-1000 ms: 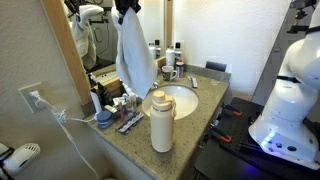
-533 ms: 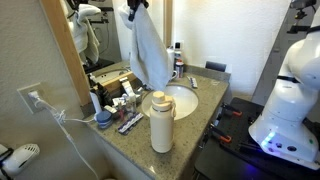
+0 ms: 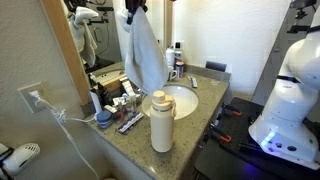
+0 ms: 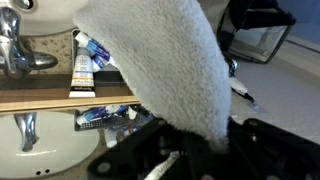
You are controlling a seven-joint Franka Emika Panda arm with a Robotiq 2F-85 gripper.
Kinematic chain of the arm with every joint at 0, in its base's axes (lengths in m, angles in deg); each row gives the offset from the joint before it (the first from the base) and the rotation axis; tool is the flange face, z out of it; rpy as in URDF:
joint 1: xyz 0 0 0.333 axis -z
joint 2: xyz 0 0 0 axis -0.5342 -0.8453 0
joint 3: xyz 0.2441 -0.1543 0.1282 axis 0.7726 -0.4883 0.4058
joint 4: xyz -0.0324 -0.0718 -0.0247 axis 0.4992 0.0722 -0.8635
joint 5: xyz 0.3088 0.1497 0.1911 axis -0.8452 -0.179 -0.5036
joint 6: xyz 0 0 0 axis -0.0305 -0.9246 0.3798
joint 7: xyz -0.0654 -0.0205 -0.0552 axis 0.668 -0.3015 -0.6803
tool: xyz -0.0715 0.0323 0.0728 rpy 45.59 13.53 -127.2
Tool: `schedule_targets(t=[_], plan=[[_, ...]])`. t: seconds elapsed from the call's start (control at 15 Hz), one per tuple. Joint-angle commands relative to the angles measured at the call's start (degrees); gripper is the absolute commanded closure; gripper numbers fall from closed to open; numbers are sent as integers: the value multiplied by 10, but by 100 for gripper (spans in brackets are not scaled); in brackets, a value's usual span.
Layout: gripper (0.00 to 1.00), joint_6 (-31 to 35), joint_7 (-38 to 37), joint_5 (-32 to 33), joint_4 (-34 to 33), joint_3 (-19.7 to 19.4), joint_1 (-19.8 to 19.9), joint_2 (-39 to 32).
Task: Take the towel hanging to the wall and use it to wipe the counter
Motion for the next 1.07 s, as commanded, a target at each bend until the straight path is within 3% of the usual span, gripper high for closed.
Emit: schedule_targets(t=[0.0,0.2,0.4,0.8,1.0], plan=[[97,-27,4,-36,29,0,1,35],[97,-48,-25,-24,68,-3,5,75],[97,-43,-66,6,152,-12,16,137],[97,73,-141,129,370,-25,73,264],[97,116,-173,155,472,-37,99,308]])
